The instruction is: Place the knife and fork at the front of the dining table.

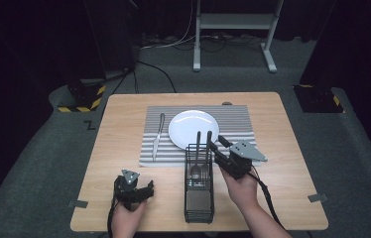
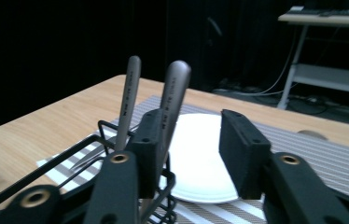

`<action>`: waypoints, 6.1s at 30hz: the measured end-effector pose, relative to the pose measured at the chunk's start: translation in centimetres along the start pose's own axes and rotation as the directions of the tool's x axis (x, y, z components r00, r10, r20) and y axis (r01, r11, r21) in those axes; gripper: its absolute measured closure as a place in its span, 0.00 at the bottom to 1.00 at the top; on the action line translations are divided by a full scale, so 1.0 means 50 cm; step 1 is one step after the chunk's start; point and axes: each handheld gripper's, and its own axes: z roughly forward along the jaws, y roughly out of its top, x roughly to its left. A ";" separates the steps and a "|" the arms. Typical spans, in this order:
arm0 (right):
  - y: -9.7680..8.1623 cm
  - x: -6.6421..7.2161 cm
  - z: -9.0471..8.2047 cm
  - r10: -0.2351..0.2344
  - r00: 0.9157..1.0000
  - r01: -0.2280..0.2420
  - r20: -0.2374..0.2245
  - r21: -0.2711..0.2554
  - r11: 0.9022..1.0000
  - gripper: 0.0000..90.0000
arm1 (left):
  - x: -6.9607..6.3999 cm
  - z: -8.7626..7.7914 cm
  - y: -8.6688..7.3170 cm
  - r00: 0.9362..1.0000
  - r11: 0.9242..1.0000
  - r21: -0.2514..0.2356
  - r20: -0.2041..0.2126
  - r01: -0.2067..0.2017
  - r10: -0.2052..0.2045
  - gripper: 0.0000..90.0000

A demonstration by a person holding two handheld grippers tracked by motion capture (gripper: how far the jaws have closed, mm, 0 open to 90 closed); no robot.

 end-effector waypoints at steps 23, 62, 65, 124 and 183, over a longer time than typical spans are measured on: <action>0.003 0.022 0.010 0.047 0.995 -0.050 -0.086 -0.038 0.998 0.97 | 0.002 -0.003 -0.002 1.000 1.000 -0.006 0.008 0.013 -0.013 0.16; 0.100 0.006 -0.123 0.031 0.998 -0.047 -0.055 -0.321 0.946 0.97 | 0.000 -0.002 -0.002 1.000 1.000 0.001 0.001 0.002 -0.002 0.16; 0.108 -0.003 -0.135 0.035 0.998 -0.049 -0.046 -0.338 0.940 0.97 | -0.001 -0.002 -0.002 1.000 1.000 0.002 -0.001 0.000 0.000 0.16; -0.033 -0.155 0.023 0.074 0.990 -0.066 0.116 -0.070 0.995 0.97 | 0.003 -0.003 -0.002 1.000 1.000 -0.006 0.017 0.019 -0.018 0.15; -0.095 -0.273 0.264 0.213 0.949 -0.236 0.234 0.074 0.969 0.96 | 0.006 -0.003 -0.003 0.999 1.000 -0.006 0.029 0.018 -0.017 0.14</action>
